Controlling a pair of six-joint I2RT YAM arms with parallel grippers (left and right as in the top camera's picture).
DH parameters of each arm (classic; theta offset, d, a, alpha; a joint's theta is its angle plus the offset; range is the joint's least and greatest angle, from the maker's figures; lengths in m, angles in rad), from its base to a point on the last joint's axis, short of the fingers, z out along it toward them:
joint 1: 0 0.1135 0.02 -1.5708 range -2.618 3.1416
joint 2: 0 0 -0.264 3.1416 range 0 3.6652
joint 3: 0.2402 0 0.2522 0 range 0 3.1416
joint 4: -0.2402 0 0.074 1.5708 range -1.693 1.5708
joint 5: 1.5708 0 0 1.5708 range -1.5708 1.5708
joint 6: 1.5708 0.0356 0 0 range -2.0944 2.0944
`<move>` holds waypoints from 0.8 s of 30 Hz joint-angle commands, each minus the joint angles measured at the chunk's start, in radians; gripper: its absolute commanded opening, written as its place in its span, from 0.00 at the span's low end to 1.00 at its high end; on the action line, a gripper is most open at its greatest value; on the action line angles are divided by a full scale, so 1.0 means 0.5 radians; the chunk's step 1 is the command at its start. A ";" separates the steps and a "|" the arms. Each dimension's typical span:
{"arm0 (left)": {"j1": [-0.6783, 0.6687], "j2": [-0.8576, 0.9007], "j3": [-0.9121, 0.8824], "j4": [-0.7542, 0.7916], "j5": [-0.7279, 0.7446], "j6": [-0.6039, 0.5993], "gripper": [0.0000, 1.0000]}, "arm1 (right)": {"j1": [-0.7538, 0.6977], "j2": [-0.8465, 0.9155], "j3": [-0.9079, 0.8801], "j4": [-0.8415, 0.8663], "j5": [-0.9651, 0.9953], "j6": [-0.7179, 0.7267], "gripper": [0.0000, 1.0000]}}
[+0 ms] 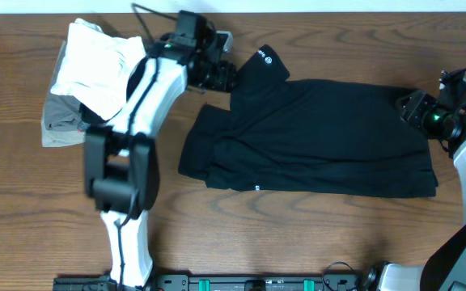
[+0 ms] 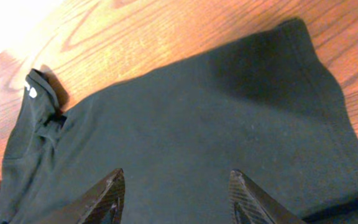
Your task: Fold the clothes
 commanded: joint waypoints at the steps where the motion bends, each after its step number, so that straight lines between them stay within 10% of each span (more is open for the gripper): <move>1: -0.053 0.128 0.254 0.117 0.040 0.094 0.56 | 0.017 0.014 0.002 -0.002 -0.056 -0.012 0.52; 24: -0.082 0.655 0.295 0.974 -0.089 0.076 0.56 | 0.043 0.017 -0.094 -0.083 0.063 -0.019 0.53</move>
